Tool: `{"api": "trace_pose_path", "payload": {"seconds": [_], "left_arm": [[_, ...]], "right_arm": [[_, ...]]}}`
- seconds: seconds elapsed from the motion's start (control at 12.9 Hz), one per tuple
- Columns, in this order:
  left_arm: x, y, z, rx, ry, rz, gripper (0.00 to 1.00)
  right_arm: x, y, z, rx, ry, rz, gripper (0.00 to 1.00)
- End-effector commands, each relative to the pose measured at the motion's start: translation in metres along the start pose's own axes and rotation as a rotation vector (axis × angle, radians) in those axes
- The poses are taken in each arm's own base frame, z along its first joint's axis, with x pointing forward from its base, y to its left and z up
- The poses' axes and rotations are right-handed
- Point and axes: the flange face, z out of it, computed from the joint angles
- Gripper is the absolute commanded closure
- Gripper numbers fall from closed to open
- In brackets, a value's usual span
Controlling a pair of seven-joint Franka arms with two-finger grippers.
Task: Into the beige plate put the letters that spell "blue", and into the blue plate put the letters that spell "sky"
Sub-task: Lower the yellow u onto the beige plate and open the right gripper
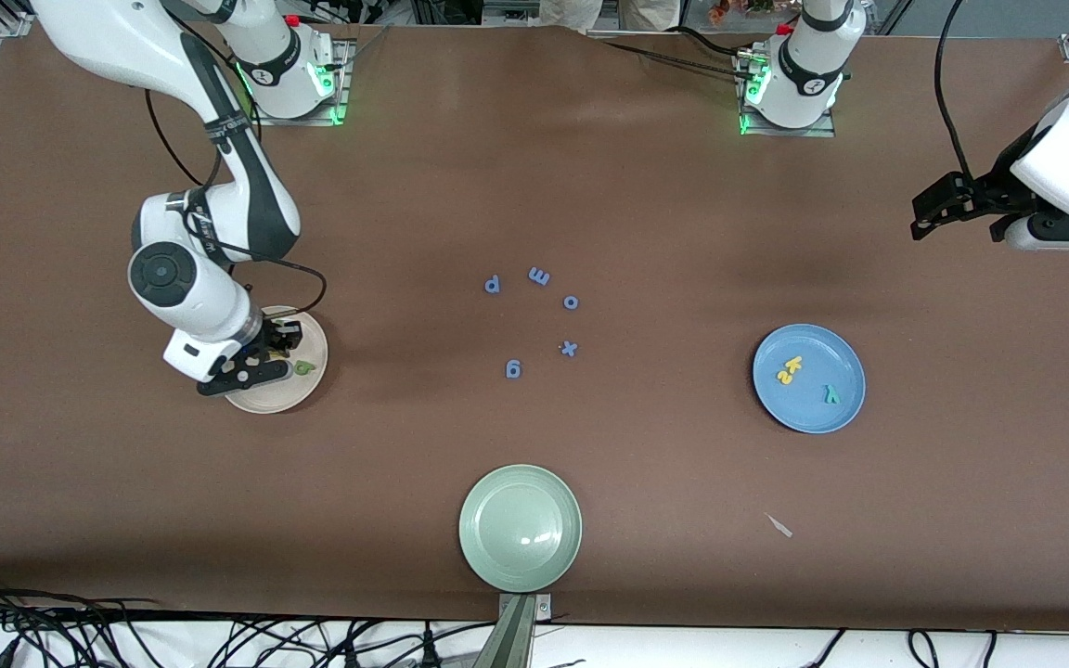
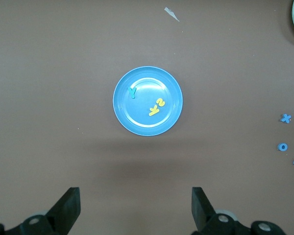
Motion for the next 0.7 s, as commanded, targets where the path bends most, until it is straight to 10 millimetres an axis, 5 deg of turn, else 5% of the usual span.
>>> {"api": "trace_pose_path", "payload": {"seconds": [0.0,0.39,0.62], "left_arm": [[-0.005,-0.001,-0.001,-0.020,-0.010,-0.004,0.00],[0.000,-0.001,-0.002,-0.018,-0.007,-0.008,0.00],[0.000,-0.001,-0.001,-0.018,-0.007,-0.006,0.00]], "right_arm": [[-0.008,-0.008,-0.024,0.063,0.003,0.027,0.00],[0.015,-0.010,-0.134,0.083,0.013,0.068,0.00],[0.010,-0.005,-0.200,0.075,0.048,0.056,0.00]]}}
